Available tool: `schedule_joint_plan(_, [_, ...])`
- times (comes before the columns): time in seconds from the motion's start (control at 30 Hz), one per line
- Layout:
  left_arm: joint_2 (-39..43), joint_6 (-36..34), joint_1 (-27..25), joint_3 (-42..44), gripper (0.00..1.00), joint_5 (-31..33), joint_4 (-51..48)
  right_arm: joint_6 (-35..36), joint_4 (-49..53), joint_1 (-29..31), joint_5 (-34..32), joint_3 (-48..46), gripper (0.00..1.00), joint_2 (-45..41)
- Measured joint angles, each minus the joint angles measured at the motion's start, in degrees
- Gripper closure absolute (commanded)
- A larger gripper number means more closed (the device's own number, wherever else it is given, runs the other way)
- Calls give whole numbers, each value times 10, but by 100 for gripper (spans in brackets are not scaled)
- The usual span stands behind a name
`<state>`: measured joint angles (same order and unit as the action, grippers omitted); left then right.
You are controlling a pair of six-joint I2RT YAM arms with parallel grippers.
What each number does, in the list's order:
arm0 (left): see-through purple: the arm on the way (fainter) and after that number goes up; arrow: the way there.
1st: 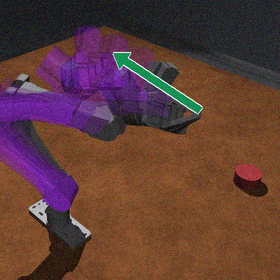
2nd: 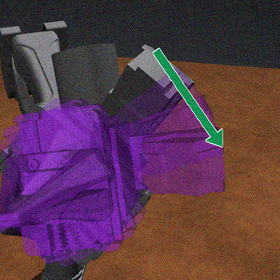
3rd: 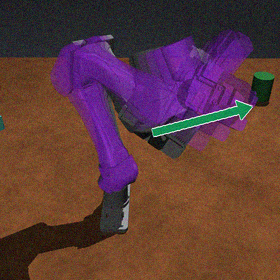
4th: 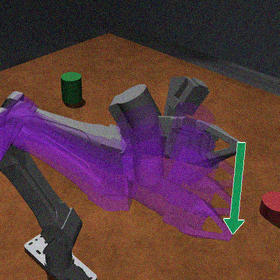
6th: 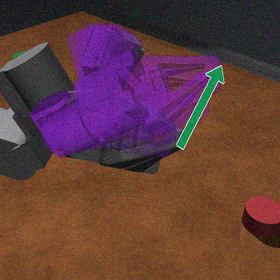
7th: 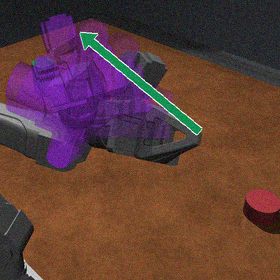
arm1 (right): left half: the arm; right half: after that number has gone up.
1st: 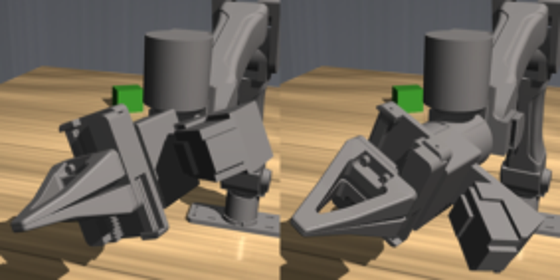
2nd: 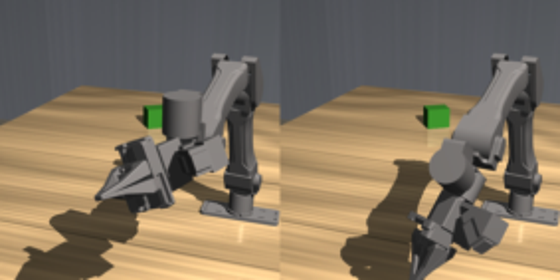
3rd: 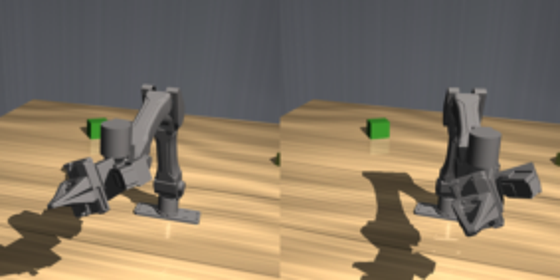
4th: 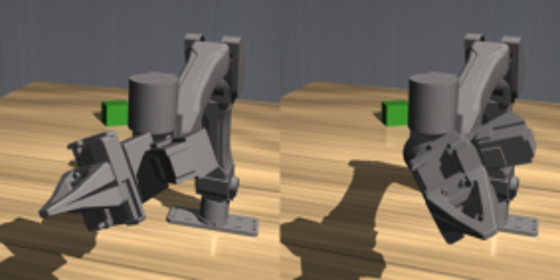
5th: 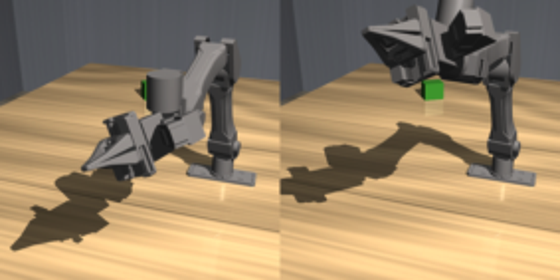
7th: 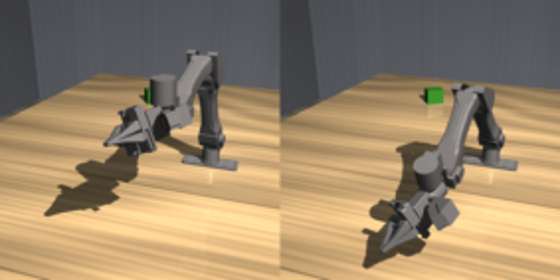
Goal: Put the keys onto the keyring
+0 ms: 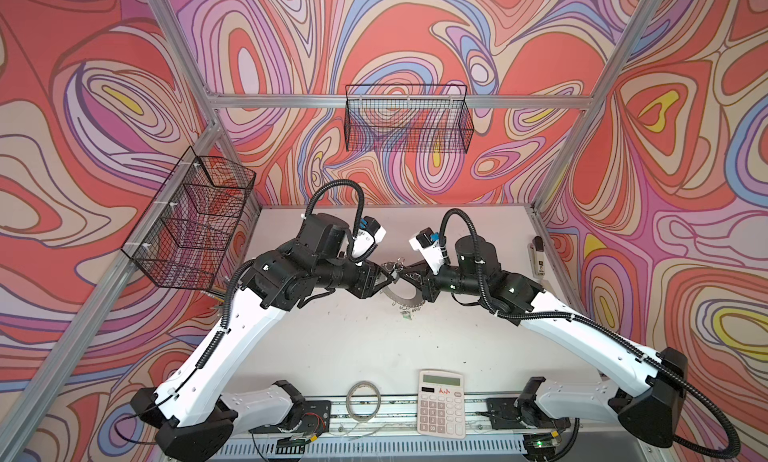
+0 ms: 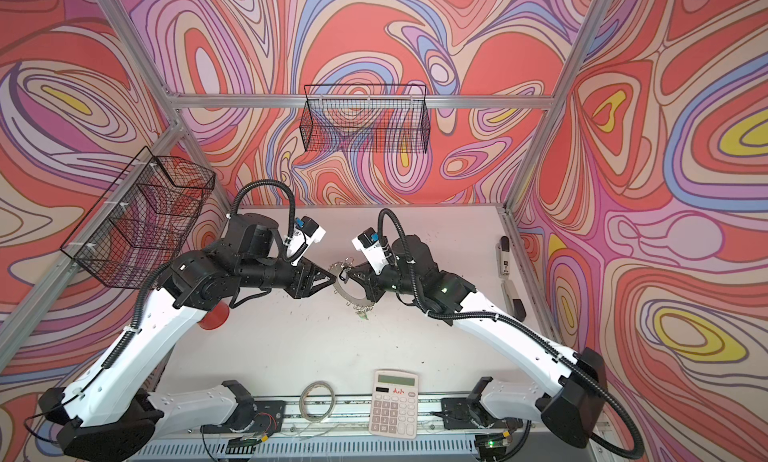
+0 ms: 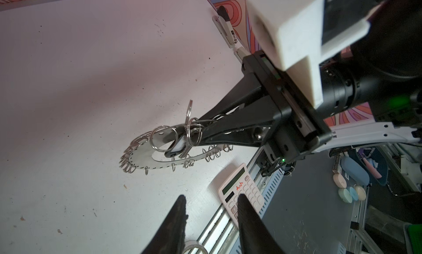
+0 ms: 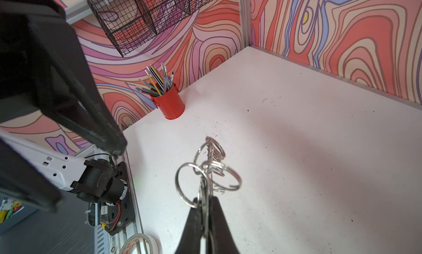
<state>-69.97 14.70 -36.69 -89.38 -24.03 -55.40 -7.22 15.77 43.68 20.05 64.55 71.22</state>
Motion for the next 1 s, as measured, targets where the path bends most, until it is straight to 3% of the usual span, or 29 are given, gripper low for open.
schedule_joint_plan(0.53, [-43, 74, 0, 10, 63, -2, 77, -6, -19, 0, -1, 0, 100, 0])
schedule_joint_plan(0.63, [-45, 79, 0, 11, 69, -9, 86, -6, -23, 0, -1, 0, 100, 0])
schedule_joint_plan(0.73, [-50, 81, 0, 11, 83, -15, 92, -8, -25, 0, 1, -1, 100, 0])
schedule_joint_plan(0.9, [-55, 83, 0, 14, 98, -14, 96, -10, -31, 0, 6, -1, 100, 0])
schedule_joint_plan(1.0, [-55, 83, 0, 14, 100, -14, 96, -10, -35, 0, 7, -3, 100, 0])
